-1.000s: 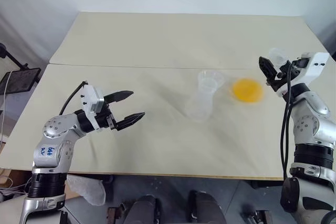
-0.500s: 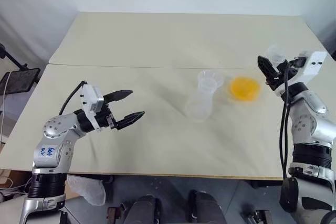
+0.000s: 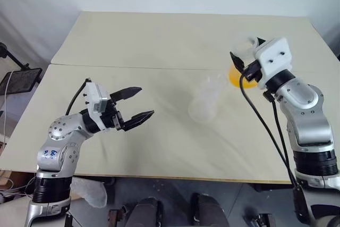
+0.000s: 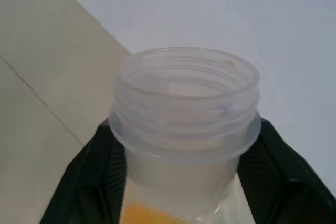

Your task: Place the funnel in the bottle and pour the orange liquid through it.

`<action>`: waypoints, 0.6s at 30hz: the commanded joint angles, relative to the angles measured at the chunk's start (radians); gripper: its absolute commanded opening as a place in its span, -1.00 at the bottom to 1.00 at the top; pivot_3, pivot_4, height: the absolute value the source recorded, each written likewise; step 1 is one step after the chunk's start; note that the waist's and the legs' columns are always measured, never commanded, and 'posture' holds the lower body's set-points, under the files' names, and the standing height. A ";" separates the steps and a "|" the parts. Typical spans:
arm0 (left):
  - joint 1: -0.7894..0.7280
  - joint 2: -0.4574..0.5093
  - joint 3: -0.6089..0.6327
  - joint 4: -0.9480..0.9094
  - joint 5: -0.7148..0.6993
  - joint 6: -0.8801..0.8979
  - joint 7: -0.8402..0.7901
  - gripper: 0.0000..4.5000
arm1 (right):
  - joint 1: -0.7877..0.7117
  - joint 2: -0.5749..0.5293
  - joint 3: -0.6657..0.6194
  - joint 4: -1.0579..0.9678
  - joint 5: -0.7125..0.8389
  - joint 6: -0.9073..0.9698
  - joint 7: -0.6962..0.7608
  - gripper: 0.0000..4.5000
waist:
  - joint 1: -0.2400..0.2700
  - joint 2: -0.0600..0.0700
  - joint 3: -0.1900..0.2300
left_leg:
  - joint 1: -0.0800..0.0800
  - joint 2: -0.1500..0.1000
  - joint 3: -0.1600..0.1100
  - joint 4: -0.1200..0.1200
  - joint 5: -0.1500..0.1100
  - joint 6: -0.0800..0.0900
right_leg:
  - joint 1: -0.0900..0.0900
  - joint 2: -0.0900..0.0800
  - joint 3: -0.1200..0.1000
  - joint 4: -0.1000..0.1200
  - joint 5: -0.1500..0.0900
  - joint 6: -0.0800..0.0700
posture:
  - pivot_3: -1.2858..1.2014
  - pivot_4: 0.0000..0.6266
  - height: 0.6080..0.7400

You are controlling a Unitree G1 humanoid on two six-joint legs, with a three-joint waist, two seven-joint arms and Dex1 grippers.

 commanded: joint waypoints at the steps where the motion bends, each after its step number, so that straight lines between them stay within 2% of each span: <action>1: -0.008 -0.002 -0.018 -0.038 -0.018 -0.001 -0.011 1.00 | 0.004 -0.041 0.005 -0.065 -0.128 -0.118 -0.039 0.08 | -0.002 0.000 0.000 | 0.000 0.000 0.000 0.000 0.000 0.000 | 0.000 0.000 0.000 0.000 0.000 0.000 | 0.03 -0.52 1.00; 18: -0.100 -0.062 -0.126 0.062 0.042 -0.049 -0.043 1.00 | 0.072 -0.078 -0.019 -0.072 -0.399 -0.316 -0.142 0.08 | -0.002 0.000 0.000 | 0.000 0.001 0.000 0.000 0.001 -0.001 | 0.001 0.002 -0.002 -0.001 0.000 0.000 | 0.03 -0.52 1.00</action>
